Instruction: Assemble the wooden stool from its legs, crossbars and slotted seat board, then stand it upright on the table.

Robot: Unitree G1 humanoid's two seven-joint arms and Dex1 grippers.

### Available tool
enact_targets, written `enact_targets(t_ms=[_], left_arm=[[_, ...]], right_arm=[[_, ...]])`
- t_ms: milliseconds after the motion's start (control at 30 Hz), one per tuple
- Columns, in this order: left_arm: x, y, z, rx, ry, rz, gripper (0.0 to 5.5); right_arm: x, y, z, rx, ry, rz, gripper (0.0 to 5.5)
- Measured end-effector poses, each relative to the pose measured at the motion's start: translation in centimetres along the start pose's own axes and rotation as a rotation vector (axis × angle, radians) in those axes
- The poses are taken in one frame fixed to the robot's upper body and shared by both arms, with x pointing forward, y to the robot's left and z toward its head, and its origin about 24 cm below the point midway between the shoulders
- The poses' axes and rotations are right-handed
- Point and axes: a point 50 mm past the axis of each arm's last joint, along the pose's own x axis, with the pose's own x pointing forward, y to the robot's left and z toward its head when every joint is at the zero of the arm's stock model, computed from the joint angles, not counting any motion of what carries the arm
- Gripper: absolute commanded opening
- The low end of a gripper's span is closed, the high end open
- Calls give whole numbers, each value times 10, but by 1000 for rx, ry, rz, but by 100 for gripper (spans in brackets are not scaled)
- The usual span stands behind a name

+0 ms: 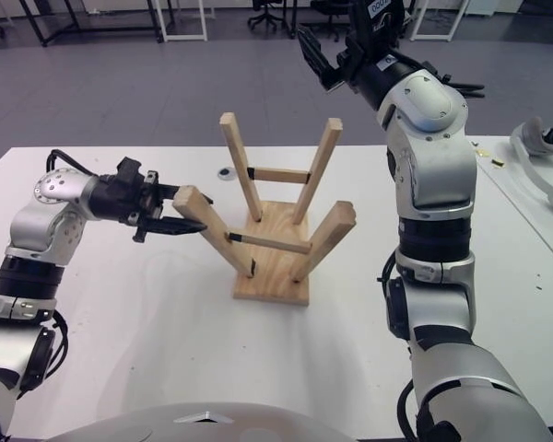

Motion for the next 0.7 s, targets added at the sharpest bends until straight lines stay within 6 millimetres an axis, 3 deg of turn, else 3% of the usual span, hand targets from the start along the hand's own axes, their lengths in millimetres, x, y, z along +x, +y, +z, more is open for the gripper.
enact_targets(t_ms=[300,367,500,700], left_arm=[[12,4,1,-20,57,-38,203],[16,7,1,-37,72,-37,203],[21,10,1,-32,127,-37,203],[21,7,0,-7,160,-39,203]], right_arm=[[-1,3,7,-3,-18,-12,401],[-4,13,8,27,-32,-13,401],[-15,52,-15,150,45,52,401],[-20,60,-14,165,50,55,401]])
